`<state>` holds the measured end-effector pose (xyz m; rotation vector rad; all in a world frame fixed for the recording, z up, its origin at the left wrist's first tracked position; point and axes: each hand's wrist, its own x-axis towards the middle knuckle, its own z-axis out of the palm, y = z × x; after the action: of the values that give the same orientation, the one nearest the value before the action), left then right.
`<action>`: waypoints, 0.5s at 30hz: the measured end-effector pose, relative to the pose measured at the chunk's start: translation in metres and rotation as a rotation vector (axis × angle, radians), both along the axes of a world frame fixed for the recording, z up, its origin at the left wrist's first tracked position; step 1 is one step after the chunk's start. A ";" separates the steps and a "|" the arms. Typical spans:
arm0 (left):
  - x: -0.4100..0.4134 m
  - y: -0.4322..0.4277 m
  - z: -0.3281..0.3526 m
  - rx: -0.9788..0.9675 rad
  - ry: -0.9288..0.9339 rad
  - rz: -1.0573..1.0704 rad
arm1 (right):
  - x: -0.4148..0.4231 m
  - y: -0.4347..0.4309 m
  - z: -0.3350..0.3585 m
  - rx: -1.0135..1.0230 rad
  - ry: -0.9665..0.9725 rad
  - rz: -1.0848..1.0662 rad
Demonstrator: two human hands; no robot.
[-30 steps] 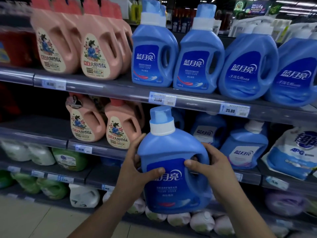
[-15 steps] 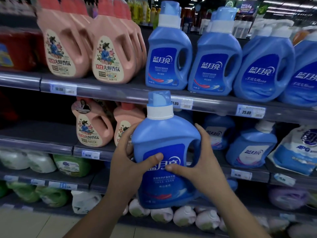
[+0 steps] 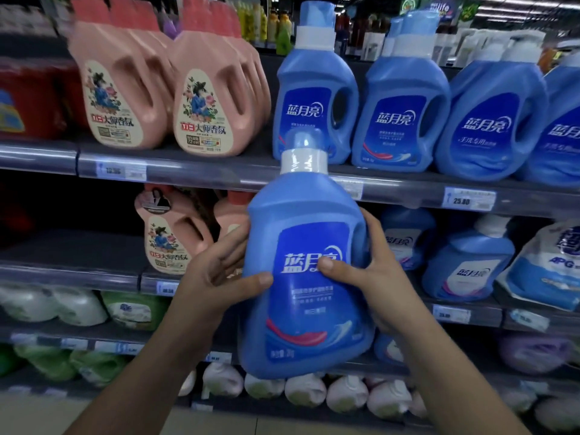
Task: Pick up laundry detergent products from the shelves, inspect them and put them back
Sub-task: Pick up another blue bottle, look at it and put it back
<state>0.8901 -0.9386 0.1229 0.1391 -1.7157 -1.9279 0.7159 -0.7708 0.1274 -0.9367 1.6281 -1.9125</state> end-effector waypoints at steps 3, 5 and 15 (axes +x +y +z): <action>0.002 -0.001 0.010 -0.015 0.052 -0.061 | -0.004 -0.003 -0.006 -0.081 -0.119 0.071; 0.002 -0.001 0.016 -0.041 0.062 -0.060 | -0.005 -0.005 -0.009 -0.103 -0.130 0.085; -0.016 -0.009 -0.010 0.015 0.081 -0.085 | 0.027 -0.001 0.002 -0.017 0.323 -0.255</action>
<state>0.8744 -0.9476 0.1132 -0.0061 -1.6791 -1.9804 0.7433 -0.7715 0.1298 -1.1392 2.0017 -2.0232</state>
